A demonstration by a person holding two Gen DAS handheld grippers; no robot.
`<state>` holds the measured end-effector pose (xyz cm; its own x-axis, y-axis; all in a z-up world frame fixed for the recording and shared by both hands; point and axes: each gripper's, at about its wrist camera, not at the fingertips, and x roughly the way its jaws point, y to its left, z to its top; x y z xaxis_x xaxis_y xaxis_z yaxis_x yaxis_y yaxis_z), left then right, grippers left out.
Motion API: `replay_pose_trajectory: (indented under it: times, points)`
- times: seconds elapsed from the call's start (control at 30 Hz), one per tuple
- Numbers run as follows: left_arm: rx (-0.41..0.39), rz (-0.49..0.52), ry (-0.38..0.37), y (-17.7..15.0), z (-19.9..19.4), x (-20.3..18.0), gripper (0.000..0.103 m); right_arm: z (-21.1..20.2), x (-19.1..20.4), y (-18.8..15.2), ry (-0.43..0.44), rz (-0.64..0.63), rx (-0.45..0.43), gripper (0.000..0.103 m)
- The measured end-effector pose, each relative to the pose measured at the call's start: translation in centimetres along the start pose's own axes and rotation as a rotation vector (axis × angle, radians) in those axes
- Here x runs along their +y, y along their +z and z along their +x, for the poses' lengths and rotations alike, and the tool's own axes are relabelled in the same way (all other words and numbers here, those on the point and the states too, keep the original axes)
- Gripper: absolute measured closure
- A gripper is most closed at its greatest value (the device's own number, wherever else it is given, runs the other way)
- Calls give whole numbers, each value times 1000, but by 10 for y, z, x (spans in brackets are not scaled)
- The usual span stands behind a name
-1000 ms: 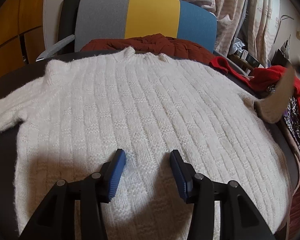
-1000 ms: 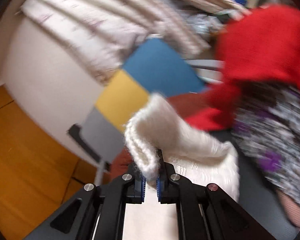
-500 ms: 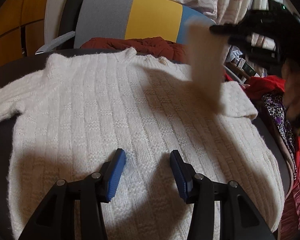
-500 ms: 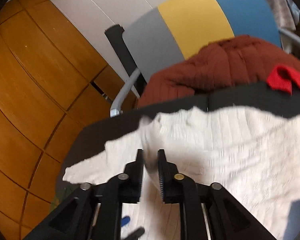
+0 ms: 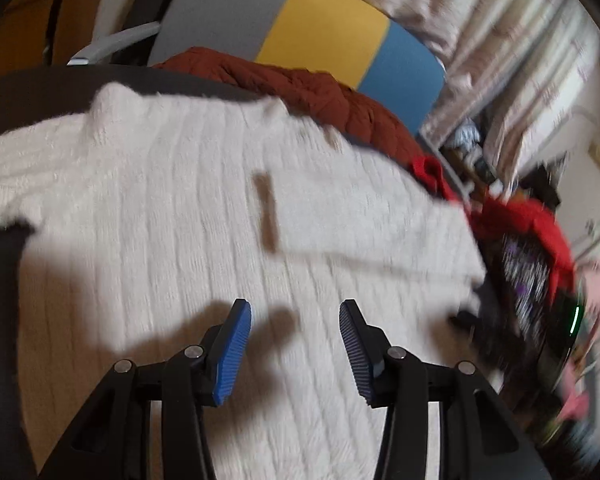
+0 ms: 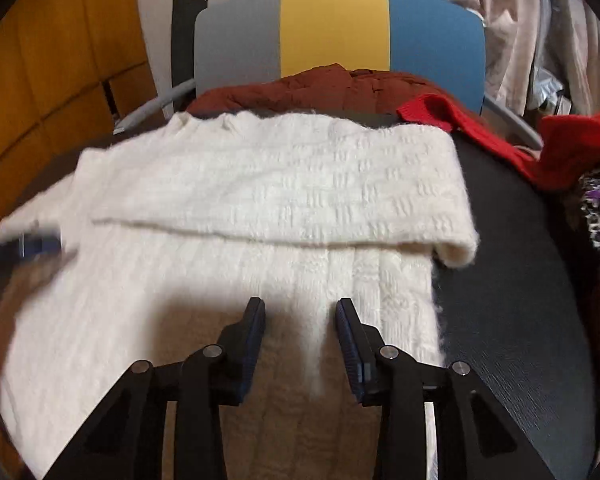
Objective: Fold clothes
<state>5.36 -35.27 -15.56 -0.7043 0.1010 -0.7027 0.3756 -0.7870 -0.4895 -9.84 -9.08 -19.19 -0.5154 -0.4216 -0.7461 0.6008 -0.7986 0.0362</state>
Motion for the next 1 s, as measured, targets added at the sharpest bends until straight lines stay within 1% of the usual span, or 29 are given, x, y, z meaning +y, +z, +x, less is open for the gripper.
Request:
replay_pose_trajectory:
  times: [0.07, 0.2, 0.33, 0.4, 0.43, 0.47, 0.5, 0.57, 0.63, 0.77, 0.87, 0.9, 0.93, 1.0]
  points:
    - [10, -41, -15, 19, 8, 3, 58, -1, -4, -1, 15, 13, -5, 62]
    - [69, -76, -17, 41, 37, 2, 58, -1, -11, -1, 48, 41, -14, 61]
    - [126, -85, 3, 49, 62, -3, 58, -1, -11, -4, 66, 48, -20, 60]
    - [126, -60, 13, 50, 66, -10, 61, -1, -11, -6, 80, 56, -24, 58]
    - [129, -46, 13, 50, 67, -12, 74, -1, -11, -6, 86, 59, -24, 58]
    - [137, -34, 16, 49, 69, -15, 93, 0, -11, -6, 91, 61, -25, 57]
    - [141, -23, 22, 49, 69, -17, 96, 0, -11, -6, 96, 63, -26, 56]
    - [126, -8, 14, 52, 65, -21, 97, -1, -11, -6, 106, 61, -26, 53]
    - [79, -5, -24, 63, 50, -27, 97, -1, -10, -6, 110, 59, -27, 52]
    - [-27, -9, -116, 95, 11, -40, 97, -2, -10, -6, 132, 64, -27, 47]
    - [-78, 8, -123, 110, -10, -43, 97, -3, -11, -7, 145, 72, -28, 45]
    - [-90, 9, -118, 112, -15, -42, 97, -3, -13, -7, 162, 82, -29, 44]
    - [-103, 10, -114, 115, -20, -40, 97, -4, -16, -7, 180, 95, -30, 41]
    - [-99, -9, -83, 113, -19, -29, 97, -5, -24, -7, 231, 139, -31, 39]
